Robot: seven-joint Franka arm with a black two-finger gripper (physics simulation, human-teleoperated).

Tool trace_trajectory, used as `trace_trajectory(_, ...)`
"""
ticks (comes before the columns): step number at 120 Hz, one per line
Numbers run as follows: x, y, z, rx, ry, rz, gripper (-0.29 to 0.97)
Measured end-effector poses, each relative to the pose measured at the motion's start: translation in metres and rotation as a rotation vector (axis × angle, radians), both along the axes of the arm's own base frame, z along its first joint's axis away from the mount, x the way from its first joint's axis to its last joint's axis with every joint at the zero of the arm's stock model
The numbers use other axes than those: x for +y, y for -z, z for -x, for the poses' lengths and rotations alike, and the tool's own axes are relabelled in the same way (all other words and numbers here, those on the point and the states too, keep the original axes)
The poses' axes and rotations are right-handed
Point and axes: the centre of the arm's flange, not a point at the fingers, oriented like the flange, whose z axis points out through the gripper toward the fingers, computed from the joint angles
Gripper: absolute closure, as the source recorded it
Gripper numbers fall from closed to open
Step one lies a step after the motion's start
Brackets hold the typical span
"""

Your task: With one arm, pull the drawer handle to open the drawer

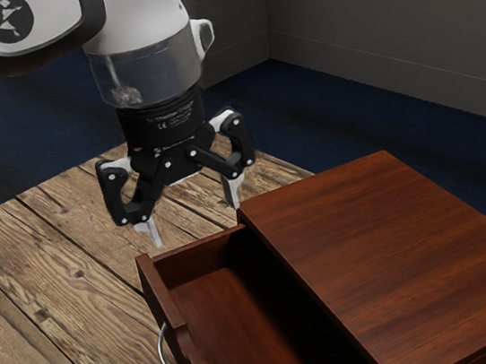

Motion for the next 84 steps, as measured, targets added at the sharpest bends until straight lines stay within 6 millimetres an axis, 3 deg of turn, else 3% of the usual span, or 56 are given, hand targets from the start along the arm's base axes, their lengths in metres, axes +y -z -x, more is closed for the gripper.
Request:
trace_trajectory(6,0.016,0.008,-0.002,0.039,-0.039,-0.004,0.02)
trace_trajectory(26,0.037,0.021,0.008,0.108,-0.104,-0.012,0.01)
trace_trajectory(46,0.043,0.037,-0.001,0.158,-0.154,-0.033,0.00)
trace_trajectory(84,0.054,0.041,-0.003,0.175,-0.214,-0.038,0.00)
